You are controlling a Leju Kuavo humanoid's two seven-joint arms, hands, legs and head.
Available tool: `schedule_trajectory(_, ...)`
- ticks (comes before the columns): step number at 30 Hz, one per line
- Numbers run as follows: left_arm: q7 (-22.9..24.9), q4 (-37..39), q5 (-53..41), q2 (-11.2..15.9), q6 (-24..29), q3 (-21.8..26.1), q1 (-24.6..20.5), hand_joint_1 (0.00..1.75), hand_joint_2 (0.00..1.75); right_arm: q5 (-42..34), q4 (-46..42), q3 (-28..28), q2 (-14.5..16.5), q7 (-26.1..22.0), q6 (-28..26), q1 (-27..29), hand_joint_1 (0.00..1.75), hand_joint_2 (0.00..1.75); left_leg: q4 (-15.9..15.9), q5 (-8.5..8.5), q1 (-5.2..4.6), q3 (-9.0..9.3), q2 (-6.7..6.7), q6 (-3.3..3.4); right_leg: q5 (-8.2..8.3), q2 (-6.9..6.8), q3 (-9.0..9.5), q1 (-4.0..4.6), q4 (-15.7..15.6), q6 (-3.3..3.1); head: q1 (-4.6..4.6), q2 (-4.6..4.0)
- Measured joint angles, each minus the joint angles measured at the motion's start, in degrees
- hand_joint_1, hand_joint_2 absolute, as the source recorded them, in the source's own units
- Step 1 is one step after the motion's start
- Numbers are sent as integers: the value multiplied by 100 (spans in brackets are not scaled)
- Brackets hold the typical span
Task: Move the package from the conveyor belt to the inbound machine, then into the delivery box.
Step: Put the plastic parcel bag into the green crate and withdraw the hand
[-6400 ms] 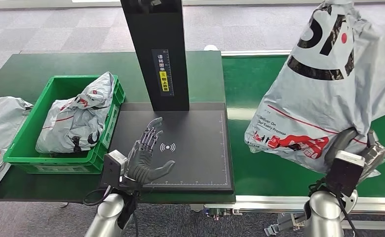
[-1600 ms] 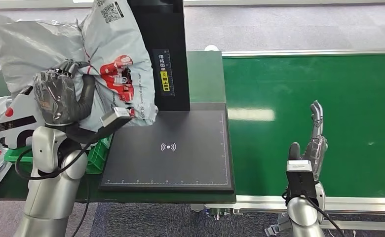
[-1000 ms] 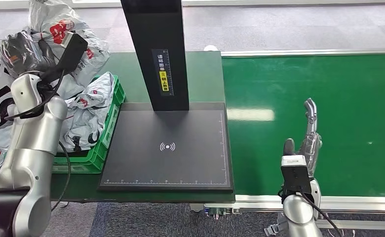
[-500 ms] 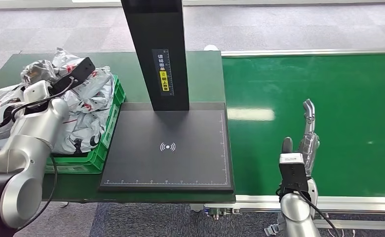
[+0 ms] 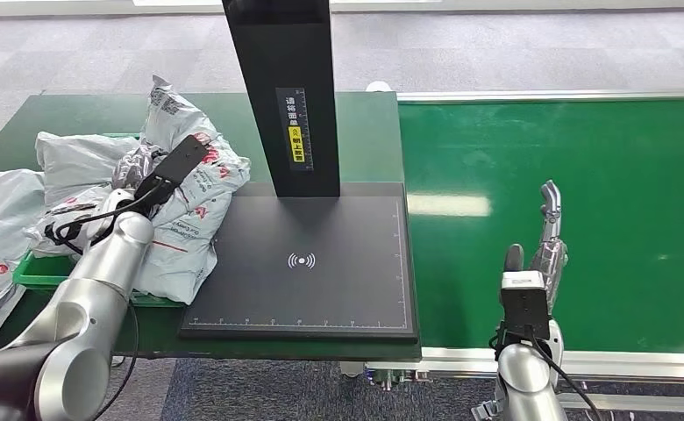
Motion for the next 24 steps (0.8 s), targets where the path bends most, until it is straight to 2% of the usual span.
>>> schedule_trajectory(2, 23, -164, 40, -103, 78, 20, 175, 152, 175, 30, -4, -1, -1, 13, -4, 4, 0, 0, -1, -2, -4, 14, -15, 3, -8, -12, 20, -5, -1, 9, 1, 1)
schedule_trajectory(3, 55, -236, 49, -147, 117, 22, 239, 152, 175, 45, -7, -1, -1, 26, -4, 5, 0, 0, -1, -2, -6, 20, -21, 4, -10, -18, 29, -6, -1, 11, 1, 1)
schedule_trajectory(7, 117, -394, 66, -241, 177, 22, 378, 0, 175, 68, -16, -1, -1, 66, -4, 7, 0, 0, -2, -4, -11, 39, -33, 9, -17, -30, 55, -12, -3, 22, 1, 1)
schedule_trajectory(10, 41, -480, 228, -292, 376, 32, 477, 0, 175, 71, -16, -1, -1, 78, 2, 7, 0, 0, -2, -3, -13, 52, -37, 10, -17, -35, 69, -13, -3, 23, -1, 0)
schedule_trajectory(12, -190, -586, 490, -334, 930, 69, 601, 0, 175, 78, -22, -1, -1, 94, 4, 13, 0, 0, -2, -2, -13, 54, -34, 10, -15, -33, 69, -13, -3, 22, 0, 0)
schedule_trajectory(15, -861, -887, 1101, -427, 2066, 172, 892, 0, 175, 124, -77, 3, -1, 112, -3, 69, 0, 0, -1, -1, -10, 50, -25, 9, -11, -19, 59, -10, -3, 20, 0, 0)
schedule_trajectory(17, -1268, -1116, 1480, -473, 2542, 215, 1066, 0, 175, 156, -122, 10, -1, 114, -9, 122, 0, 0, 0, -1, -8, 43, -20, 9, -8, -12, 48, -9, -2, 16, 0, 0)
schedule_trajectory(21, -2323, -1679, 2017, -574, 3049, 351, 1382, 0, 175, 169, -182, 22, -1, 116, -13, 196, 0, 0, 1, -2, -2, 23, -3, 8, -5, 4, 21, -7, -2, 11, -1, 0)
schedule_trajectory(24, -3078, -2183, 2106, -738, 3130, 638, 1569, 0, 175, 168, -193, 29, -1, 107, -14, 212, 0, 0, 1, -3, -1, 5, 4, 8, -4, 8, 2, -6, -1, 9, -1, 0)
